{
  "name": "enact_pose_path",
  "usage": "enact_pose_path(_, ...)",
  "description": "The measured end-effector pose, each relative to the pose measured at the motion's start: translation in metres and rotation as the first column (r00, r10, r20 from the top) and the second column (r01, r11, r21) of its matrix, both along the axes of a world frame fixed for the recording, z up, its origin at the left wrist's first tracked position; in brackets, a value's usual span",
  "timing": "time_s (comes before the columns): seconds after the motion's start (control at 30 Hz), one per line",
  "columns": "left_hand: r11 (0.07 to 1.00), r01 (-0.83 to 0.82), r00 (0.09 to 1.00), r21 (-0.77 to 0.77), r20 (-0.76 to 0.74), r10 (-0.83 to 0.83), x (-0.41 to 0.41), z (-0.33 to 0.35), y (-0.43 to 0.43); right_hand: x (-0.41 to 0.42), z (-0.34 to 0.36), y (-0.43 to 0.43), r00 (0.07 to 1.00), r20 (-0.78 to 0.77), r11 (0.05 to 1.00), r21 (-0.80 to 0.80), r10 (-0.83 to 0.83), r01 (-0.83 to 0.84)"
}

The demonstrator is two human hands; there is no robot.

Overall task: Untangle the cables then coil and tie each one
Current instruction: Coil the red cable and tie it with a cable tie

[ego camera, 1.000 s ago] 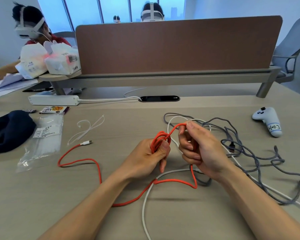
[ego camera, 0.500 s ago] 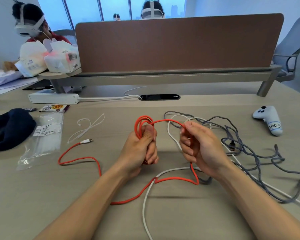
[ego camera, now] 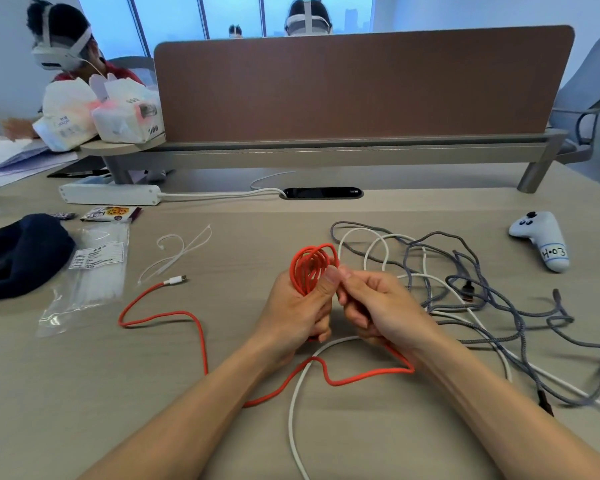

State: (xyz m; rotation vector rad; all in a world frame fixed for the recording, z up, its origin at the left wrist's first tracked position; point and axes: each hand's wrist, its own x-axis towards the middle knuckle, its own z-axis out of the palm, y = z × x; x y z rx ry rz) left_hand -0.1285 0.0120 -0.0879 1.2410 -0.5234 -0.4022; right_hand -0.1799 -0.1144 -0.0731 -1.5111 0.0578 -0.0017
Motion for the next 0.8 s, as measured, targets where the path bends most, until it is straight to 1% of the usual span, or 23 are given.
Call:
enact_pose_path(0.07,1.000,-0.002,1.000,0.003,0.012,0.002,-0.002,-0.001,-0.001,0.000,-0.001,0.002,1.000,-0.012,1.000,-0.014,-0.027,0.027)
enact_pose_path(0.17,0.999,-0.015,0.999,-0.029,-0.033,0.014,-0.003,-0.002,-0.002,-0.001,0.000,0.004,0.999,-0.021,0.999,-0.006,-0.044,0.044)
enact_pose_path(0.23,0.996,-0.060,0.998,-0.069,-0.039,0.057,-0.003,-0.004,-0.003,-0.002,0.004,0.006,0.999,-0.009,0.999,-0.001,-0.040,0.040)
enact_pose_path(0.3,0.982,-0.138,0.990,-0.127,-0.034,0.134,-0.002,0.000,-0.005,-0.003,0.007,0.007,1.000,0.007,1.000,-0.013,-0.023,0.023)
enact_pose_path(0.43,0.915,-0.325,0.942,-0.240,-0.167,0.291,0.017,0.012,0.004,-0.004,0.003,0.001,1.000,-0.013,0.994,-0.107,0.014,-0.015)
enact_pose_path(0.5,0.883,-0.373,0.914,-0.286,-0.275,0.297,0.030,0.017,0.014,-0.006,0.002,-0.004,0.995,-0.049,0.989,-0.117,0.089,-0.094)
enact_pose_path(0.57,0.856,-0.374,0.902,-0.356,-0.356,0.246,0.037,0.020,0.021,-0.007,0.003,-0.008,0.977,-0.078,0.974,-0.094,0.198,-0.205)
enact_pose_path(0.63,0.844,-0.365,0.900,-0.393,-0.382,0.211,0.035,0.026,0.022,-0.008,0.005,-0.012,0.960,-0.056,0.958,-0.063,0.275,-0.279)
enact_pose_path(0.7,0.839,-0.370,0.895,-0.400,-0.395,0.206,0.030,0.031,0.019,-0.009,0.006,-0.016,0.939,-0.012,0.938,-0.022,0.345,-0.345)
enact_pose_path(0.73,0.835,-0.371,0.894,-0.406,-0.399,0.204,0.028,0.033,0.017,-0.009,0.006,-0.017,0.927,0.010,0.926,0.021,0.376,-0.376)
enact_pose_path(0.8,0.830,-0.359,0.899,-0.426,-0.397,0.185,0.027,0.035,0.017,-0.010,0.005,-0.020,0.910,0.048,0.893,0.181,0.411,-0.413)
